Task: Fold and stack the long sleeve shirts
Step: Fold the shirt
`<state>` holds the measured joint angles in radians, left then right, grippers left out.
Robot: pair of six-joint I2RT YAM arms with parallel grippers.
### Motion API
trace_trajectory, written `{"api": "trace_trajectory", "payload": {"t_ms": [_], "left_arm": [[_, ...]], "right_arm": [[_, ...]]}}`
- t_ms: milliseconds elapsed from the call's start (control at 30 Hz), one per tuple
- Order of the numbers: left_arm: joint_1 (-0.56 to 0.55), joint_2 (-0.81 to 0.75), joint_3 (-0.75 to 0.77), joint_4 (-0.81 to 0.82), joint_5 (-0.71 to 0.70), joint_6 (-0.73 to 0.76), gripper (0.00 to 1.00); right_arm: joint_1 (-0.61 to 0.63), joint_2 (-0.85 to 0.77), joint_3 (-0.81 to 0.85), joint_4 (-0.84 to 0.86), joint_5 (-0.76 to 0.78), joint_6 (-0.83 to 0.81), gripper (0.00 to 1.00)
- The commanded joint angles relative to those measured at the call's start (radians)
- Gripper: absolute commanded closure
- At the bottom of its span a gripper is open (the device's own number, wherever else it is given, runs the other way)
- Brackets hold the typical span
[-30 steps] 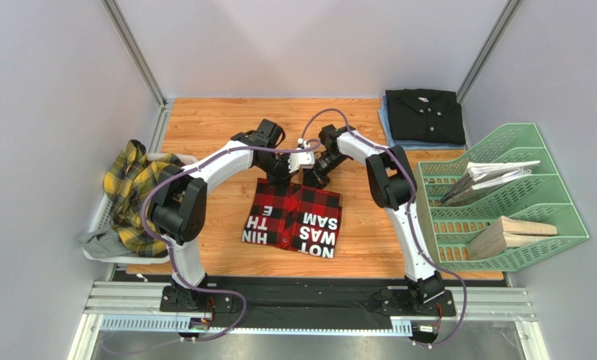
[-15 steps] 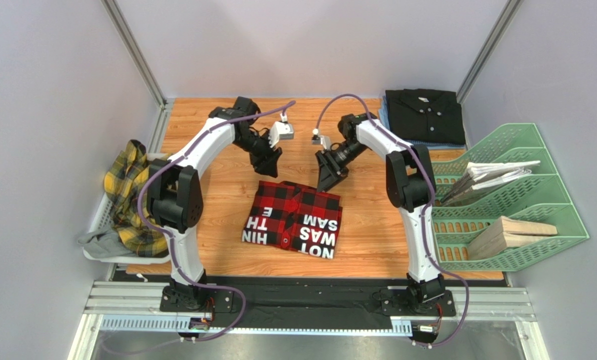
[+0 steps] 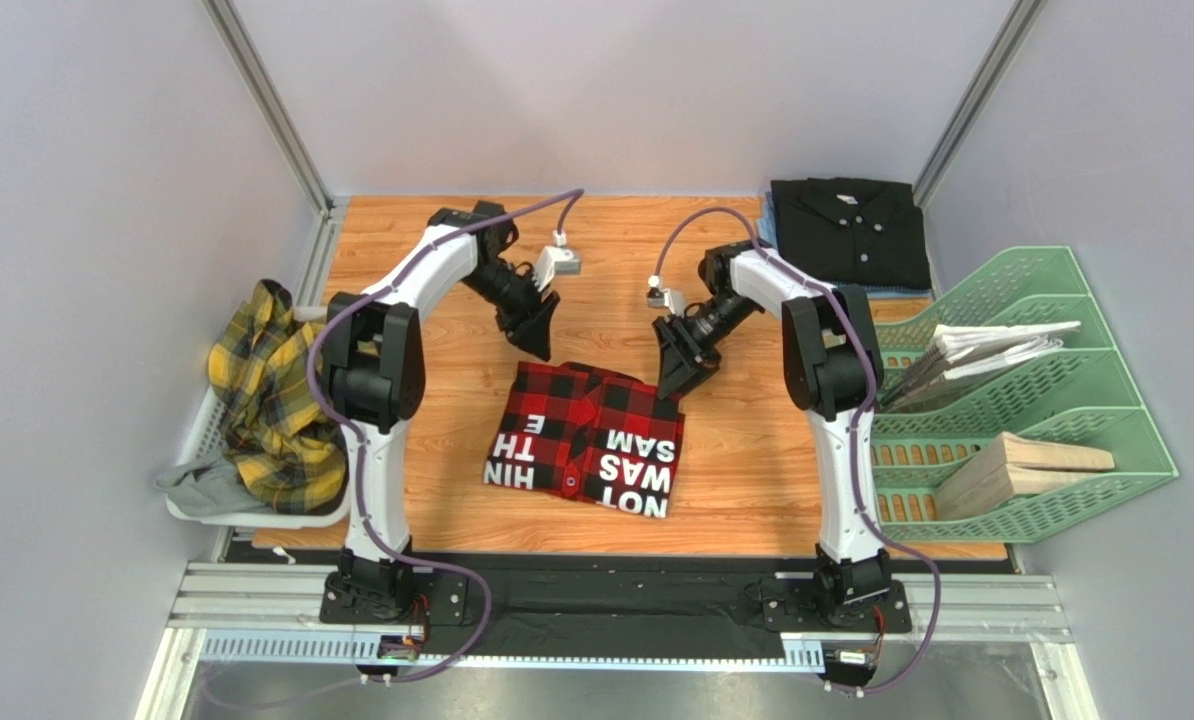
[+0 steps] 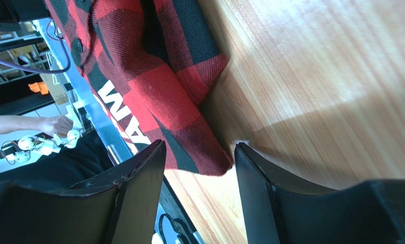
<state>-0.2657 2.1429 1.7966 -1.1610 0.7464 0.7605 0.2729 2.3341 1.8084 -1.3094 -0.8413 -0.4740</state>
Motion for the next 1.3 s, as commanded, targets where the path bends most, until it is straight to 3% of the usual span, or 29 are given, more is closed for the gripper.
{"api": "trace_trajectory", "payload": {"t_ms": [0, 100, 133, 267, 567, 767, 867, 1100, 1267], "left_arm": [[-0.003, 0.051, 0.141, -0.025, 0.097, -0.084, 0.49], [-0.044, 0.069, 0.161, 0.004, 0.074, -0.124, 0.57], [-0.053, 0.071, 0.158, 0.023, 0.056, -0.127, 0.59], [-0.099, 0.08, 0.144, 0.086, 0.018, -0.159, 0.64], [-0.179, 0.175, 0.192, 0.063, 0.025, -0.208, 0.6], [-0.185, 0.12, 0.049, 0.11, 0.113, -0.222, 0.68], [-0.199, 0.094, 0.014, 0.164, 0.079, -0.243, 0.72], [-0.216, 0.029, -0.074, 0.236, 0.024, -0.294, 0.96], [-0.216, 0.02, -0.118, 0.293, -0.005, -0.41, 1.0]], "right_arm": [[0.012, -0.047, -0.03, 0.027, -0.01, -0.02, 0.43], [0.032, -0.065, -0.047, 0.024, -0.033, -0.061, 0.59], [0.044, -0.07, -0.049, 0.025, -0.028, -0.07, 0.75], [0.075, -0.091, -0.05, 0.042, -0.005, -0.1, 1.0], [0.089, -0.154, -0.092, 0.088, 0.024, -0.098, 1.0], [0.088, -0.17, -0.121, 0.098, 0.031, -0.089, 1.0], [0.089, -0.165, -0.127, 0.105, 0.038, -0.091, 1.0], [0.08, -0.165, -0.162, 0.119, 0.056, -0.066, 1.0], [0.075, -0.153, -0.167, 0.125, 0.053, -0.049, 1.0]]}}
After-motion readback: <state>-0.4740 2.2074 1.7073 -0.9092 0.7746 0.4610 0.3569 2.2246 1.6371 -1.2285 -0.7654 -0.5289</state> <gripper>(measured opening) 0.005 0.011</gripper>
